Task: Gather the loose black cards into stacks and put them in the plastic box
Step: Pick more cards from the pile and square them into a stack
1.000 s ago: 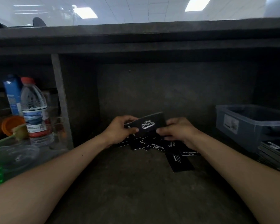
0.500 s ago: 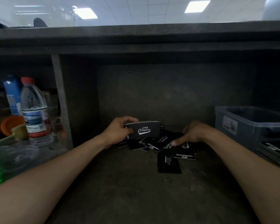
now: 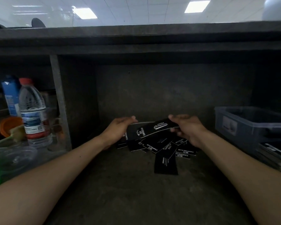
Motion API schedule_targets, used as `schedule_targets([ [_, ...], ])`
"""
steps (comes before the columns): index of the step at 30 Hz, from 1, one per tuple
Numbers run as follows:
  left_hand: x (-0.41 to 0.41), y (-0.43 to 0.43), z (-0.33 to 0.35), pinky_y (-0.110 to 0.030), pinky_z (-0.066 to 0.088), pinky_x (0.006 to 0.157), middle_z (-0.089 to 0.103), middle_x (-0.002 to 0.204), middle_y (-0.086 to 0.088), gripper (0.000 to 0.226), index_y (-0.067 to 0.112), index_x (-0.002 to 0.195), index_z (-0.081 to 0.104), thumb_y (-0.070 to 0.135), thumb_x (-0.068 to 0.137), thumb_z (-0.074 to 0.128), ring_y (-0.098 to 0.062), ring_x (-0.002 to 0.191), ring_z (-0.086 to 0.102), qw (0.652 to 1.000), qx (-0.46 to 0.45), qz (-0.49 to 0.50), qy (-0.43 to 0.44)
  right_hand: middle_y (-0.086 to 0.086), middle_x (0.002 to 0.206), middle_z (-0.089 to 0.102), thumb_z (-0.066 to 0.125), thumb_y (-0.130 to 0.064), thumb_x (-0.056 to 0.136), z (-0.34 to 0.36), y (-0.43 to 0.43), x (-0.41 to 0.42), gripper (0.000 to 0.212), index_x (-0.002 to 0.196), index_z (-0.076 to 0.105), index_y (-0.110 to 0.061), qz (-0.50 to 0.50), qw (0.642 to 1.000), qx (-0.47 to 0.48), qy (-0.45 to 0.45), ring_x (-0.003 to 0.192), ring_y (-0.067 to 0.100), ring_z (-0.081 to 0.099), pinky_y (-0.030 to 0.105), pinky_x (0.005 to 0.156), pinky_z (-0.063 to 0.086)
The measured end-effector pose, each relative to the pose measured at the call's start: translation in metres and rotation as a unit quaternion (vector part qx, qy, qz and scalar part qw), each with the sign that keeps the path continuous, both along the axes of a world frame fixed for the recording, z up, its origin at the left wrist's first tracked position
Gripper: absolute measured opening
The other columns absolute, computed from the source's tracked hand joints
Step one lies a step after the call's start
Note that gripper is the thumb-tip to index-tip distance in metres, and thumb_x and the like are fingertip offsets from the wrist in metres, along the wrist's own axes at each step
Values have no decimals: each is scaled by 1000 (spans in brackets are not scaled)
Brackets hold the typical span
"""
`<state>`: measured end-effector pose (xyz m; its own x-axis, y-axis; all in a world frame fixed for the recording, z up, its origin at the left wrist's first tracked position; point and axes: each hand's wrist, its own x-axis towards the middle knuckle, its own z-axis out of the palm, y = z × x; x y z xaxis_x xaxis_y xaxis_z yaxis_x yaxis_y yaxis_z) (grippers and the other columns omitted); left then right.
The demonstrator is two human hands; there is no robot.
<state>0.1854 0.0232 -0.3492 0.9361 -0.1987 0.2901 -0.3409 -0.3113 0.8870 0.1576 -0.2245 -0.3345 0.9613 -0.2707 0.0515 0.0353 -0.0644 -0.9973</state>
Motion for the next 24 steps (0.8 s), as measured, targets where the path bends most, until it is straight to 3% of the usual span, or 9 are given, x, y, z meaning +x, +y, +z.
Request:
schedule_targets([
  [2,-1,2,0,-9,50,69,76,92,17,31,24,104,74,48,96,56,1,87,71,1000,3,-9,-3,8,91,72,77,-21,85,-7,7,-2,32,107,56,-11,52,999,-8,-11,55,18,71,20,39,47],
  [4,1,2,-4,-3,47,66,74,92,19,19,24,106,72,33,90,71,5,85,68,999,29,-6,-35,12,97,72,77,-12,84,-11,10,-4,35,108,51,-10,98,994,-36,-29,64,26,74,23,43,52],
  [8,4,4,-8,-3,48,75,70,111,0,41,15,120,66,0,83,75,5,87,64,994,79,-1,-79,11,99,67,76,5,79,-15,11,0,40,108,54,-13,123,974,-180,-64,81,22,71,29,62,60],
  [11,6,4,-8,-5,50,75,71,109,-3,42,14,119,67,-10,84,67,-2,87,64,996,59,2,-71,5,122,64,76,-1,79,-16,6,3,55,128,57,-15,122,927,-351,-51,110,18,63,30,96,52],
  [13,6,3,-8,-7,51,73,71,106,-2,44,16,115,68,-13,83,63,-4,85,64,996,51,2,-67,-4,133,59,74,-12,81,-15,2,0,59,136,56,-24,157,885,-438,-13,121,11,55,24,103,42],
  [15,6,3,-7,-8,52,75,70,106,-1,45,14,116,68,-15,83,60,-4,86,64,996,53,1,-69,-11,134,58,71,-23,81,-11,-1,-4,52,130,62,-35,177,850,-497,19,120,7,54,20,100,41],
  [19,6,5,-8,-8,52,78,70,108,-1,49,11,118,67,-18,79,64,-4,89,65,995,58,-16,-75,-14,127,57,74,-32,74,1,-6,-9,57,128,62,-43,196,817,-539,56,117,8,55,23,101,43],
  [22,8,7,-9,-9,53,75,69,108,1,53,13,117,67,-20,75,67,-1,87,65,995,60,-22,-73,-19,102,62,79,-31,75,4,-10,-6,53,124,65,-41,191,820,-537,41,88,-2,59,15,80,45],
  [24,8,7,-9,-8,52,71,68,106,4,57,14,116,66,-21,72,69,2,85,64,996,59,-19,-66,-19,97,65,81,-27,75,2,-12,-3,53,125,66,-36,196,827,-526,28,74,-8,57,9,66,42],
])
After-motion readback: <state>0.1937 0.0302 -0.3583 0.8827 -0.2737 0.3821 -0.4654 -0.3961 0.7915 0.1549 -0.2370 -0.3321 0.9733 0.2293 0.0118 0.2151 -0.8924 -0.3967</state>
